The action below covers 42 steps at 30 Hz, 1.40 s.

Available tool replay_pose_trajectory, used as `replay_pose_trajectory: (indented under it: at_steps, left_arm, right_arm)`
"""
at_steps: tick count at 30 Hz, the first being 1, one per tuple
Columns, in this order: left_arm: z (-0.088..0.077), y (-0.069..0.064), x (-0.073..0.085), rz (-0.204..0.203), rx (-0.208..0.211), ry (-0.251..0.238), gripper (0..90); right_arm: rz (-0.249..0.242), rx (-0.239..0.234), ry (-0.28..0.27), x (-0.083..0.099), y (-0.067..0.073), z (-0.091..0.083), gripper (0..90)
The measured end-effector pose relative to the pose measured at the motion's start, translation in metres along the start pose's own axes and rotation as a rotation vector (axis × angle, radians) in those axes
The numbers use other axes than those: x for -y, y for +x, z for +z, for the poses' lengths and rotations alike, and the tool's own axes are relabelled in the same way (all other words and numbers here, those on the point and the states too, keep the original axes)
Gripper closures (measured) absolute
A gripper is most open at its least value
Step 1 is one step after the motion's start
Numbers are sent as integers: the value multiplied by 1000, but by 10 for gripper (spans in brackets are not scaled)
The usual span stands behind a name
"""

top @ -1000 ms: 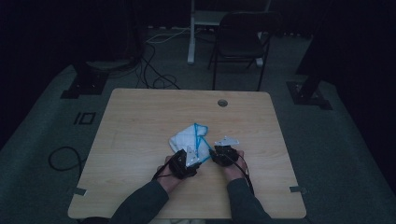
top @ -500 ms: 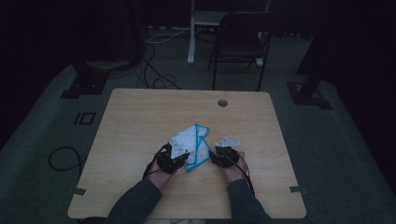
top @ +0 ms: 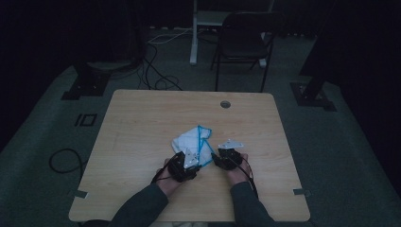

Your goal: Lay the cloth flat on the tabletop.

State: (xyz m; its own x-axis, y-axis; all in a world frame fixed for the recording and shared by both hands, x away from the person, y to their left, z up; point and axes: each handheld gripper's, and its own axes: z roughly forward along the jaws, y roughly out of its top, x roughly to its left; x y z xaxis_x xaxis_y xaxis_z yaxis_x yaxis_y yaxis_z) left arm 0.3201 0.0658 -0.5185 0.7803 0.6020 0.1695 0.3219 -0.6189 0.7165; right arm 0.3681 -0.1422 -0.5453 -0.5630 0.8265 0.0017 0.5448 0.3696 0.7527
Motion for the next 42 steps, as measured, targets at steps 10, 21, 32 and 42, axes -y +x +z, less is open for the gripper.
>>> replay_pose_trajectory:
  at_steps: [10,21,32,42]
  left_arm:
    - [-19,18,-3,-71,-32,-76,893]
    - [-45,67,9,-267,-129,-151,894]
    - [-56,100,34,-368,-207,-145,894]
    - [-53,127,63,-434,-254,-81,894]
  right_arm:
    - [-15,15,0,-1,2,-2,600]
    - [-16,34,-13,-5,-2,-6,607]
    - [-30,43,-21,-18,-4,-4,663]
    - [-35,38,-29,-24,-2,-1,670]
